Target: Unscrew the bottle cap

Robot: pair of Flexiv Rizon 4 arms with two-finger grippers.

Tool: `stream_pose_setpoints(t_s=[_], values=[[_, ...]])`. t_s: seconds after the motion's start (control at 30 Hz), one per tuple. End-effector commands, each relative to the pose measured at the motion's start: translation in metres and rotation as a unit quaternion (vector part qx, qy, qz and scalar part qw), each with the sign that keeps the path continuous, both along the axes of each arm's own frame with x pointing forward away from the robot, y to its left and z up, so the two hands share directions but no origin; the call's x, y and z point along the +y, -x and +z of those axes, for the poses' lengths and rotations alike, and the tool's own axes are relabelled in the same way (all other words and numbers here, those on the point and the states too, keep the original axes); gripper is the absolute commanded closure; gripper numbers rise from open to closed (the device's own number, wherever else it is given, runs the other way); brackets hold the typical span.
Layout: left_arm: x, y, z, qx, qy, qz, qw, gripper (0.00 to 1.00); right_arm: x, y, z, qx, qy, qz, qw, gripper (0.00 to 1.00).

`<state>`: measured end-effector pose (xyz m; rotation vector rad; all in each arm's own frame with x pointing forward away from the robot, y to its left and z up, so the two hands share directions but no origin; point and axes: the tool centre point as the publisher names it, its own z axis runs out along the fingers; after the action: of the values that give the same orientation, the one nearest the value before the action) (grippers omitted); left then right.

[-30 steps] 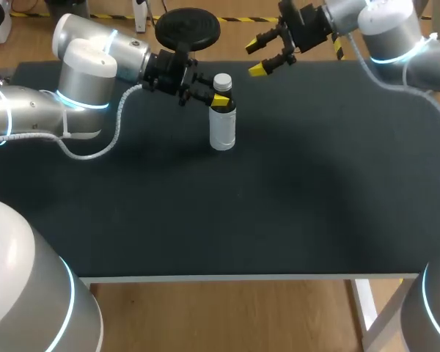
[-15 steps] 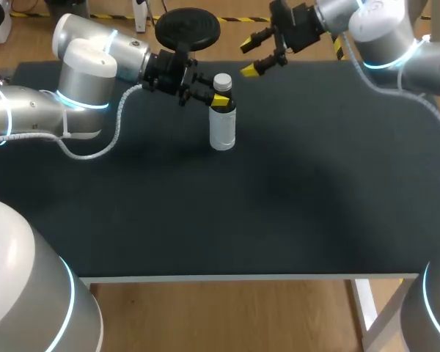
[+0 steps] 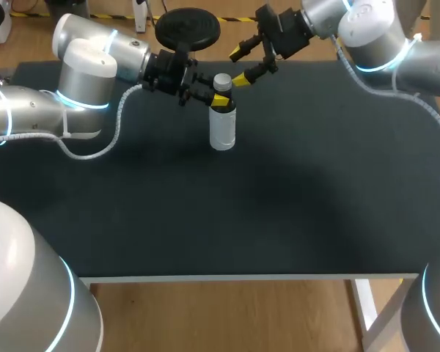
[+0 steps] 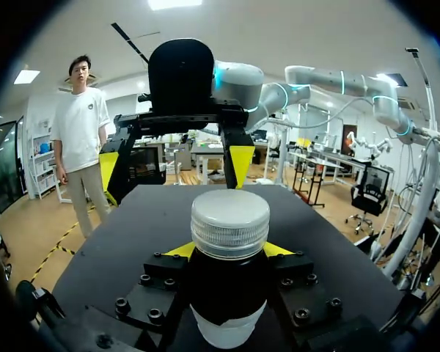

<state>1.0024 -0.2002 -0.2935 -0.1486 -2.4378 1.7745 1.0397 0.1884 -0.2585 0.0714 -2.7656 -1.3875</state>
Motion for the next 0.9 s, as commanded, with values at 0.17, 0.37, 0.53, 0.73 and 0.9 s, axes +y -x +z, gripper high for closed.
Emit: stream_pose_setpoints(t_s=[0.17,0.37,0.53,0.73,0.9], values=[[0.0,-0.002,-0.001,0.001,0.001,-0.002,1.0,1.0,-0.001,-0.001,0.007,0.005,0.017,0.01,1.0,0.0],[0.0,-0.002,-0.001,0.001,0.001,-0.002,1.0,1.0,0.007,0.003,0.006,-0.001,0.035,0.02,0.999,0.0],[0.0,-0.002,-0.001,0.001,0.001,-0.002,1.0,1.0,0.011,0.004,0.001,-0.007,0.056,0.016,0.998,0.0],[0.0,-0.002,-0.001,0.001,0.001,-0.002,1.0,1.0,0.012,0.005,0.002,-0.014,0.065,0.02,0.998,0.0],[0.0,-0.002,-0.001,0.001,0.001,-0.002,1.0,1.0,0.014,0.008,0.003,-0.014,0.065,0.031,0.997,0.0]])
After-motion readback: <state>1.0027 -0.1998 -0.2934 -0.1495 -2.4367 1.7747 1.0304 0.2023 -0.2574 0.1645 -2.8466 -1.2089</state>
